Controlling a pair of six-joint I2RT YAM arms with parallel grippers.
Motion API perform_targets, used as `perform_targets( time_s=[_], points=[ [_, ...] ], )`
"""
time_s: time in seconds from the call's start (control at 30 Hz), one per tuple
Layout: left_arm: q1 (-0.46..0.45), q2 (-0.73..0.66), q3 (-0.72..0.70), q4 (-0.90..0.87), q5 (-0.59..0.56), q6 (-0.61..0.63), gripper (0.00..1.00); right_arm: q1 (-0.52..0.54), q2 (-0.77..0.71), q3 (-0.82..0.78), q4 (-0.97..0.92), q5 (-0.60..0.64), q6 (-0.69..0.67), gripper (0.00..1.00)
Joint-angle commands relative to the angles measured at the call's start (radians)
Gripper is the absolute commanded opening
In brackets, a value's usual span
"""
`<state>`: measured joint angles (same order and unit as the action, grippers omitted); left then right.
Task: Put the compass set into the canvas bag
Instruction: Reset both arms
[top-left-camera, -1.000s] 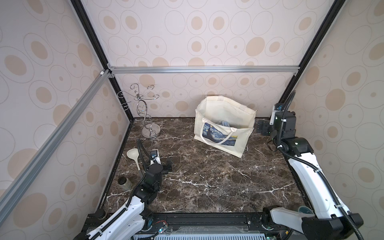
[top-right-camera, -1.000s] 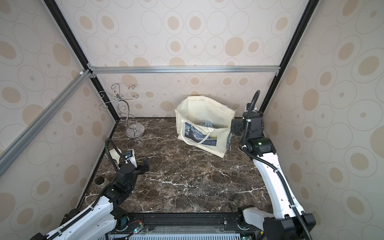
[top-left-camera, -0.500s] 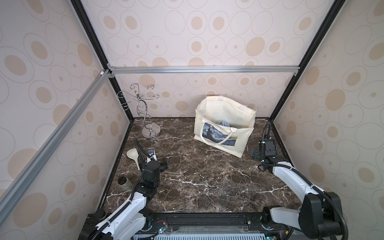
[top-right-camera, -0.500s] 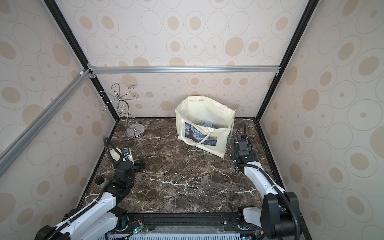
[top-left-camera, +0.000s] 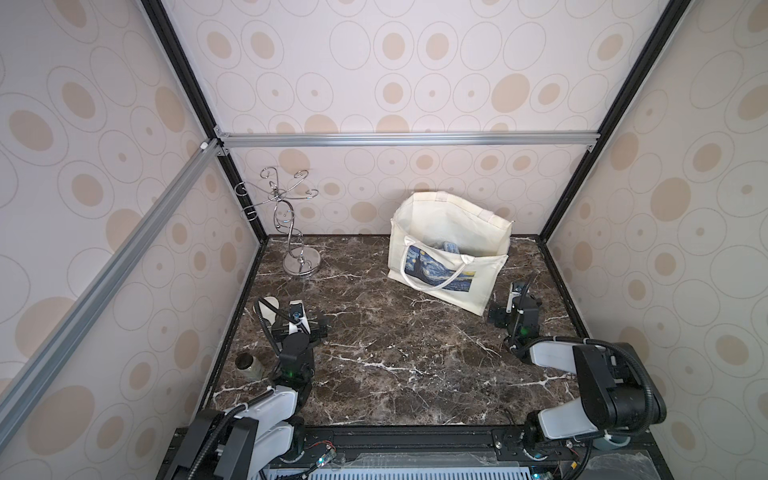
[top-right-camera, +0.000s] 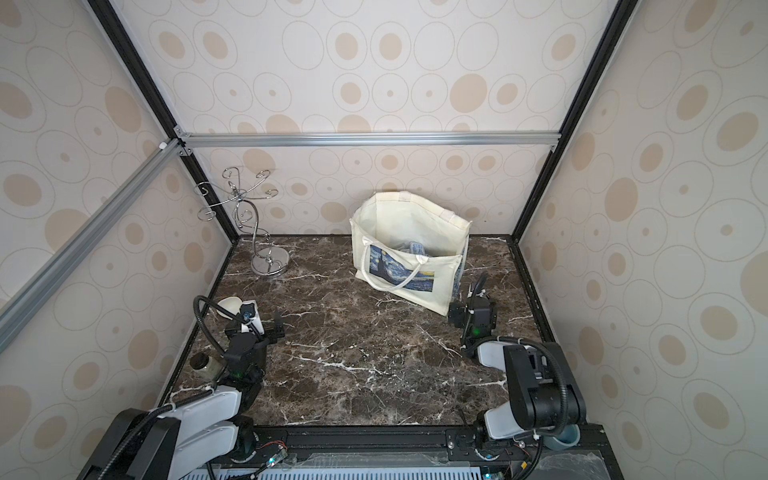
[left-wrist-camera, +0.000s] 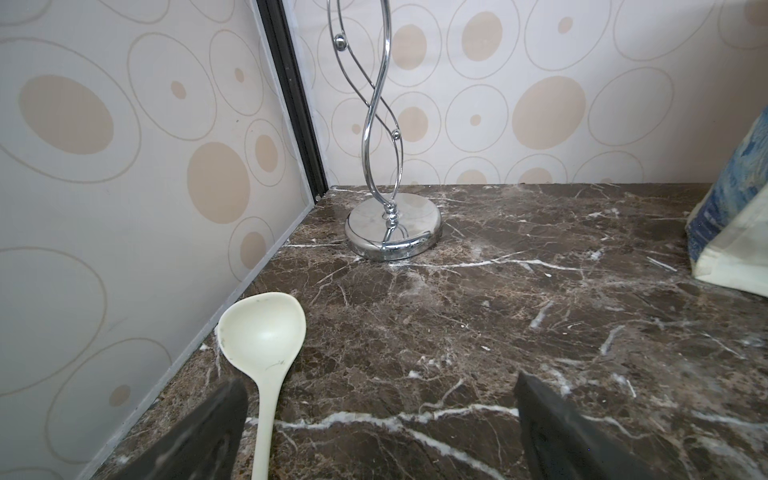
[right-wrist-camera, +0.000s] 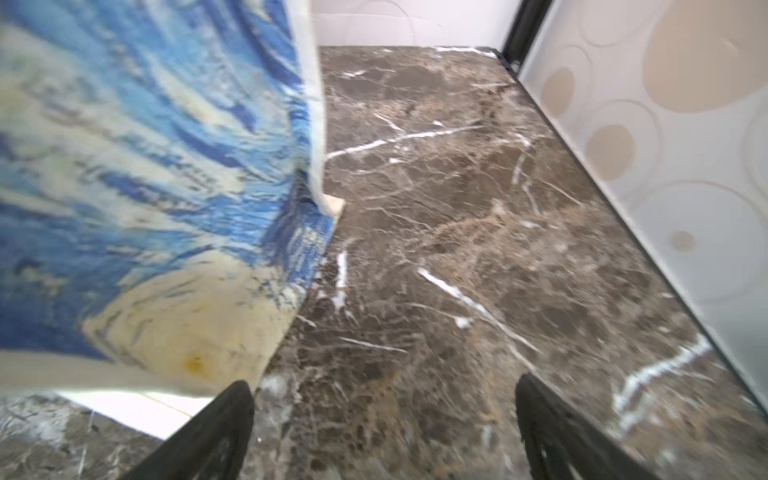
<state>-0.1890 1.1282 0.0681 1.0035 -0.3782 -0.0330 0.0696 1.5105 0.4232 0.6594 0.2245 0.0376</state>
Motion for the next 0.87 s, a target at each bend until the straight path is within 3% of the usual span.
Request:
perform_targets(
  time_s=[0.0,0.2,0.33,0.4,0.47,0.6,0.83],
  points=[
    [0.038,0.084,-0.017,0.288,0.086,0.033,1.0,-0.008,0.042,-0.018,0.193,-0.084,-0.049,1.0],
    [0.095,0.296,0.047,0.416,0.139,0.04,1.0,-0.007,0.03,-0.004,0.146,-0.087,-0.048,1.0],
    [0.136,0.48,0.04,0.625,0.171,0.018,1.0,-0.008,0.029,-0.004,0.141,-0.088,-0.047,1.0],
    [0.141,0.428,0.052,0.512,0.187,-0.001,1.0,-0.007,0.029,-0.002,0.139,-0.088,-0.047,1.0],
    [0.142,0.463,0.067,0.536,0.153,-0.001,1.0,-0.008,0.028,-0.003,0.141,-0.088,-0.049,1.0],
    [0.142,0.451,0.136,0.387,0.111,-0.02,1.0,-0.008,0.029,-0.001,0.14,-0.088,-0.048,1.0],
    [0.143,0.454,0.132,0.408,0.114,-0.016,1.0,-0.007,0.03,0.0,0.135,-0.091,-0.049,1.0]
  ],
)
